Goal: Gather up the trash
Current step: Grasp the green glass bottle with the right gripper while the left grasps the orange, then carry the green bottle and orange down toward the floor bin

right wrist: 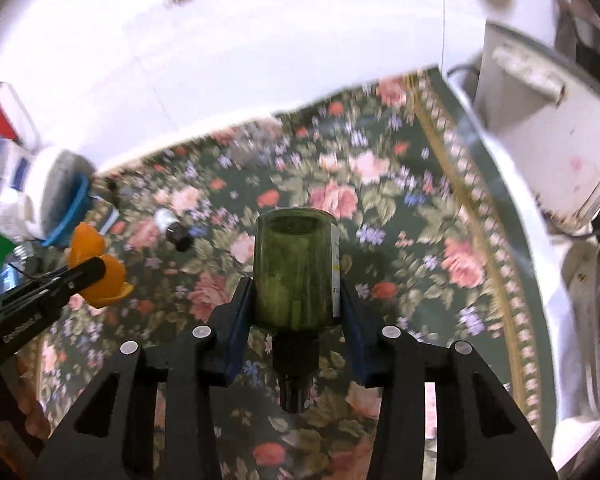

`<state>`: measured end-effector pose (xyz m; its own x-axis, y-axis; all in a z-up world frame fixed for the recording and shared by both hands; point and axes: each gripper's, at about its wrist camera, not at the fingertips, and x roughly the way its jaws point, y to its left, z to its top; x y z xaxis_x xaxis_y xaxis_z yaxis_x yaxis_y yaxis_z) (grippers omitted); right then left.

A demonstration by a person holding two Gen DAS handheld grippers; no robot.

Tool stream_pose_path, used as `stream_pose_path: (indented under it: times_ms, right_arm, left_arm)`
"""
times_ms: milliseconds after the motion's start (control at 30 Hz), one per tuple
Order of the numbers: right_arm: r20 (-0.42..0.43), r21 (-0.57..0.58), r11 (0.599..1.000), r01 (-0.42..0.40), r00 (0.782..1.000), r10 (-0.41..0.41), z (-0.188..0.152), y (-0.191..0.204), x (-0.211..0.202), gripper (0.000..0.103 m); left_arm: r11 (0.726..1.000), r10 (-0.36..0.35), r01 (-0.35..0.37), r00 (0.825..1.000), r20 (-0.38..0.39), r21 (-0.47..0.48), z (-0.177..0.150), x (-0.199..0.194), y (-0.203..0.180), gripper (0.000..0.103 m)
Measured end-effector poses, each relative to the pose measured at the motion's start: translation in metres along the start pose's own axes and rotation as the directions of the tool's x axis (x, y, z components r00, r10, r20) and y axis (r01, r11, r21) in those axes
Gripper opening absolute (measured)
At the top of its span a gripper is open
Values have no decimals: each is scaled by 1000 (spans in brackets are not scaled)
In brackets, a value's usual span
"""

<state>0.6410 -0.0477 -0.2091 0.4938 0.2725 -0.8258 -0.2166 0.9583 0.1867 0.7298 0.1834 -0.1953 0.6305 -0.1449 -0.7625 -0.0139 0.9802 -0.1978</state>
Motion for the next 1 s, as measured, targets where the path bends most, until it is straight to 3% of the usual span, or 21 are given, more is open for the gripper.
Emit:
stream_pose_path:
  times_ms: [200,467,800,1000]
  right_arm:
    - [70,-79,994,-70,995,75,-6,-10,-52,39]
    - [106,-157,979,-129,984,146,-31,-14,-107,39]
    - [136,-142,981,-135,979,155,-85,7,-153,39]
    - [154,-90,991,-100,982,113,-145,35,-181,39]
  left_arm:
    - [998,50,-46,995,88,-43,-26,-59,-40,24]
    - [995,80,-72,988,134,-64,-68,-123,-72,25]
    - [998,53,-48,988,144,-37,-129,-174,-66,25]
    - [1000,4,-5,991,135,13,-185,-212,-49,25]
